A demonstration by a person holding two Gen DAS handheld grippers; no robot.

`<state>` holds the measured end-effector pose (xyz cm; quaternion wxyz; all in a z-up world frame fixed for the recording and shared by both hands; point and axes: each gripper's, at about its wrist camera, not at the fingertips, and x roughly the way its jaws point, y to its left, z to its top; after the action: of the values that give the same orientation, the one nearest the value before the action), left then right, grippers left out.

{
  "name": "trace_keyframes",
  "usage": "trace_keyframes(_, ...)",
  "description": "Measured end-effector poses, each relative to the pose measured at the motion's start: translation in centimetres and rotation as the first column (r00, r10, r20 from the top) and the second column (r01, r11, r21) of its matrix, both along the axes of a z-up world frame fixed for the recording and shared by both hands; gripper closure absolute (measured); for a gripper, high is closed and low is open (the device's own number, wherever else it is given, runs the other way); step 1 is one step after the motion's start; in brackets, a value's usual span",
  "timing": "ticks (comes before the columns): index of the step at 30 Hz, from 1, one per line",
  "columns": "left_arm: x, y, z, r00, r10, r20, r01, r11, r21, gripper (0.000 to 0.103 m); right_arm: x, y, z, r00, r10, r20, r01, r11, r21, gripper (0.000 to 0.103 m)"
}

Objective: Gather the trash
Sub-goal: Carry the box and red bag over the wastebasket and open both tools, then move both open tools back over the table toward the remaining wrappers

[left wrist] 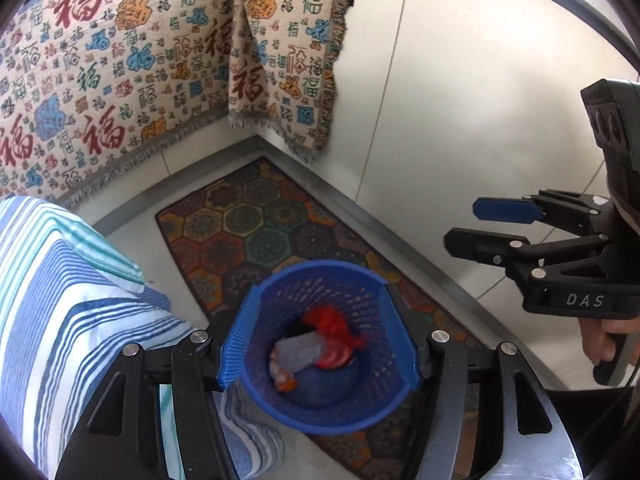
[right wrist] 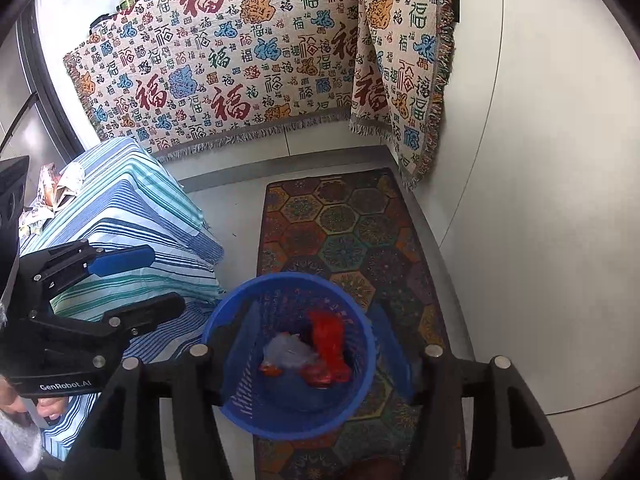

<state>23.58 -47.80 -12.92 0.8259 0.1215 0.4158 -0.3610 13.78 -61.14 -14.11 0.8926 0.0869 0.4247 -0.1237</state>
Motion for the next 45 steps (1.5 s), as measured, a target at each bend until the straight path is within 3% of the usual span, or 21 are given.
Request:
trace_keyframes(12,-1.4,6.1,2.9,0.991,0.130,0.021,-0.129,0.990,-0.049,0.036,0.2,2.5,1.4,0.998,0.045,0.035,-0.044,0.998,-0.040,0.043)
trace_keyframes(19,-2.4,13.2,3.9,0.964,0.265,0.029,-0.263,0.962,-0.069,0.034,1.9,6.9,2.3,0.990,0.135,0.048,-0.131,0.989,-0.071,0.043)
trace_keyframes(23,-2.6,17.8,3.8,0.930,0.365,0.051,-0.363,0.931,-0.042,0.033,3.2,10.2,2.8,0.977,0.202,0.062,-0.197,0.977,-0.076,0.043)
trace_keyframes(26,-2.5,21.7,3.4,0.895,0.443,0.058,-0.443,0.896,-0.015,0.033,5.2,15.7,3.1,0.946,0.314,0.079,-0.307,0.947,-0.090,0.043)
trace_keyframes(32,-2.0,29.9,2.1,0.793,0.604,0.072,-0.607,0.794,0.031,0.033,8.4,24.5,2.5,0.883,0.465,0.066,-0.458,0.883,-0.106,0.043)
trace_keyframes(37,-1.3,35.4,0.9,0.725,0.686,0.056,-0.688,0.724,0.051,0.027,10.6,30.5,0.7,0.843,0.538,0.028,-0.532,0.840,-0.105,0.043)
trace_keyframes(42,-0.3,37.7,-0.4,0.684,0.728,0.052,-0.729,0.678,0.097,0.025,12.2,34.1,-1.1,0.818,0.575,-0.020,-0.573,0.811,-0.119,0.043)
trace_keyframes(45,0.2,38.6,-0.8,0.672,0.738,0.054,-0.739,0.664,0.112,0.016,13.0,35.0,-1.9,0.815,0.578,-0.043,-0.578,0.805,-0.130,0.043)
